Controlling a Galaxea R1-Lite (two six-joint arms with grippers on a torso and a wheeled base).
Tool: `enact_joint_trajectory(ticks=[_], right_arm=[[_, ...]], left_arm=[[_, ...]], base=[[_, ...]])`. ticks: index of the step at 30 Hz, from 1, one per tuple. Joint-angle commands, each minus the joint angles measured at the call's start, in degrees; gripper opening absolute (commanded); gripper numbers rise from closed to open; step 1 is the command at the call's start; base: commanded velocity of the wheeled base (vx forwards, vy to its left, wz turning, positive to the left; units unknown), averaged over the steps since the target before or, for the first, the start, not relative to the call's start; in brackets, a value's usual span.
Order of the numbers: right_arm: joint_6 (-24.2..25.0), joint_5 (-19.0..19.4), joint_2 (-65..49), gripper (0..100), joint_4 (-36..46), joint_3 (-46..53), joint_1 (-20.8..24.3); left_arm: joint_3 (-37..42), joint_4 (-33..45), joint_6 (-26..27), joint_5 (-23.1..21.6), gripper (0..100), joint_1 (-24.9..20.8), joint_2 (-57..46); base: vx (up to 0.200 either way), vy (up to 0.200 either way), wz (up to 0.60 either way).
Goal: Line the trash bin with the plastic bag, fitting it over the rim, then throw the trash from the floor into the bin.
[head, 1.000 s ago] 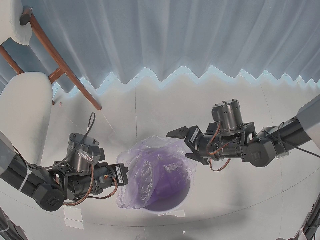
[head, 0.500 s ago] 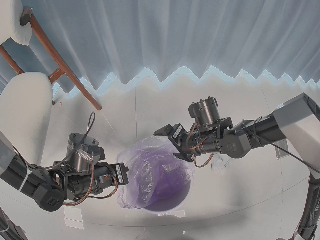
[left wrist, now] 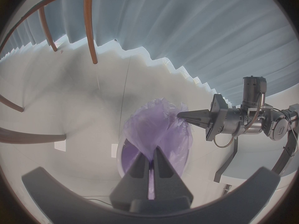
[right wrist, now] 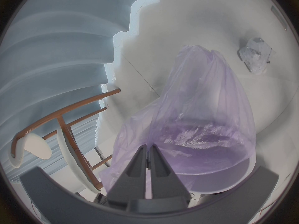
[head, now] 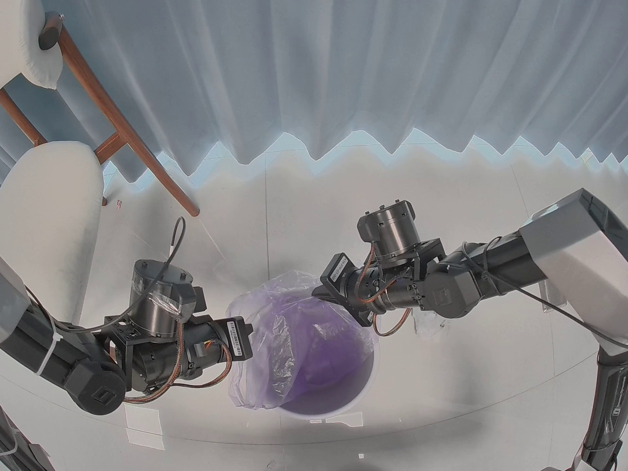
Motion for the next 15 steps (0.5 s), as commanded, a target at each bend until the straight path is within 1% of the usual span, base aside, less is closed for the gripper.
enact_joint_trajectory(ticks=[1, 4, 7, 10, 12, 14, 15], right_arm=[[-0.3, 0.1, -4.7, 0, 0.2, 1.3, -0.2], [-1.1, 0.2, -7.8, 0, 2.5, 1.6, -0.9], [-2.4, 0.5, -11.0, 0, 5.9, 2.4, -2.3], [-3.9, 1.9, -13.2, 0, 6.8, 4.4, -4.3], [-7.1, 4.0, -14.5, 0, 6.6, 7.1, -7.7], [-10.3, 5.1, -14.6, 0, 6.6, 8.4, -10.6], [-12.6, 5.5, -14.4, 0, 6.6, 9.4, -12.3]], left_arm=[[0.0, -0.1, -0.1, 0.1, 0, 0.2, 0.2], [-0.1, 0.0, 0.0, 0.4, 0, 0.9, 0.4], [-0.1, 0.8, -0.1, 2.3, 0, 2.1, 0.6], [0.0, 1.6, -0.1, 2.9, 0, 3.2, 0.5], [-0.1, 4.8, -0.1, 3.1, 0, 3.4, -0.3], [0.1, 7.2, -0.1, 3.8, 0, 3.4, -1.3], [0.4, 8.8, 0.0, 4.1, 0, 3.4, -2.0]], base=[[0.000, 0.000, 0.00], [0.000, 0.000, 0.00], [0.000, 0.000, 0.00], [0.000, 0.000, 0.00], [0.000, 0.000, 0.00], [0.000, 0.000, 0.00], [0.000, 0.000, 0.00]])
